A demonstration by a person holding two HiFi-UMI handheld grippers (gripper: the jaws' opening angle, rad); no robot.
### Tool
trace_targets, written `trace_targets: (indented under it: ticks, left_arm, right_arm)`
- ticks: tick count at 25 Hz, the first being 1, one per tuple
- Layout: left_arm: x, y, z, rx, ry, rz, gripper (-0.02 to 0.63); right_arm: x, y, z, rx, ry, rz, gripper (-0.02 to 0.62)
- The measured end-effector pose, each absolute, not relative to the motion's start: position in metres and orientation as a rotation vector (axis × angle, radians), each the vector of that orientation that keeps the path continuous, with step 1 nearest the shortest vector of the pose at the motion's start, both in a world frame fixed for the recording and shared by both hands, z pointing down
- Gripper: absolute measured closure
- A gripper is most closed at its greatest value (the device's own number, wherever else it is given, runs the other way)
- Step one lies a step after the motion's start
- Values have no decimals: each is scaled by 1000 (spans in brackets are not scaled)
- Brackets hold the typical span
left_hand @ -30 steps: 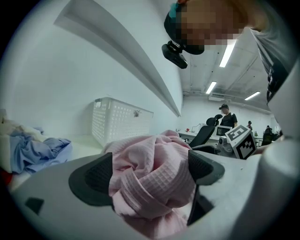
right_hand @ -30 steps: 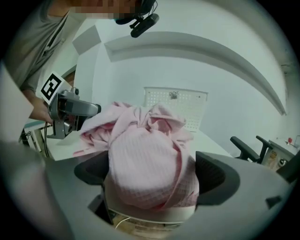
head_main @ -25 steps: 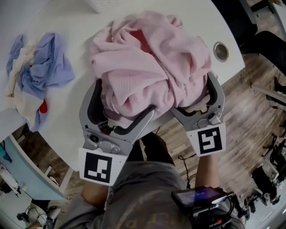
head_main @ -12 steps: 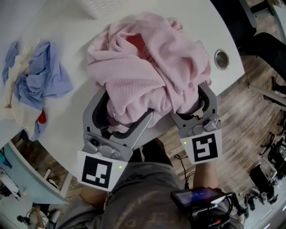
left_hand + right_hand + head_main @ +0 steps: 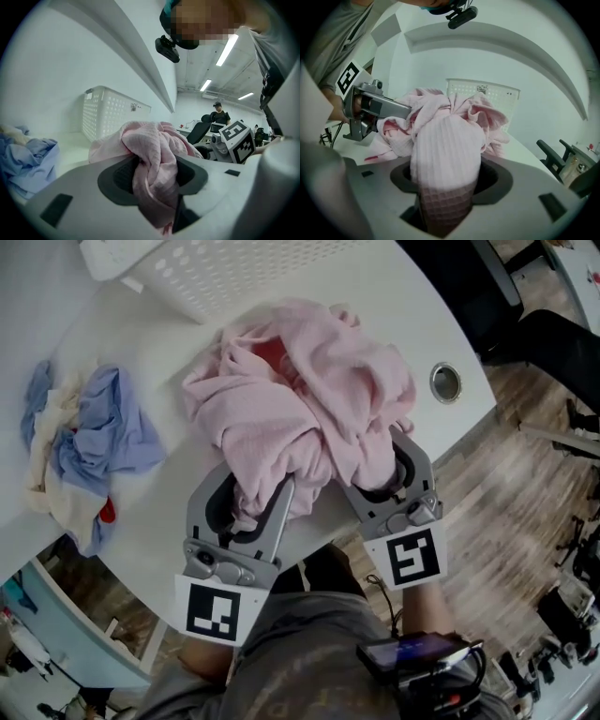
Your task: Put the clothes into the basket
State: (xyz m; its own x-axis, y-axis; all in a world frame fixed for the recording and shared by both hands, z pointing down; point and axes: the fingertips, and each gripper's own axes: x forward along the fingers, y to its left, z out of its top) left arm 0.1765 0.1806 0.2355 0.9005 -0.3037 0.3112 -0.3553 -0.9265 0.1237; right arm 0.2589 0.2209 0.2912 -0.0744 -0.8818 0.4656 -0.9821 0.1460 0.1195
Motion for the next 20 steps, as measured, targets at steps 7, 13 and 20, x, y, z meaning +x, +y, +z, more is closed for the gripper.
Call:
trace_targets:
  ticks: [7,13,20]
  left_arm:
    - [183,172,196,2970,-556,375,423]
    - [187,172,137,3028,-585,333,422]
    - [190,172,51,3074,-642,226,422]
  right_arm:
    - [264,205,251,1862,-2034,221,321]
    - [271,200,191,1915,-2059,177,321]
    - [277,197,105,1960,-2054,107,321]
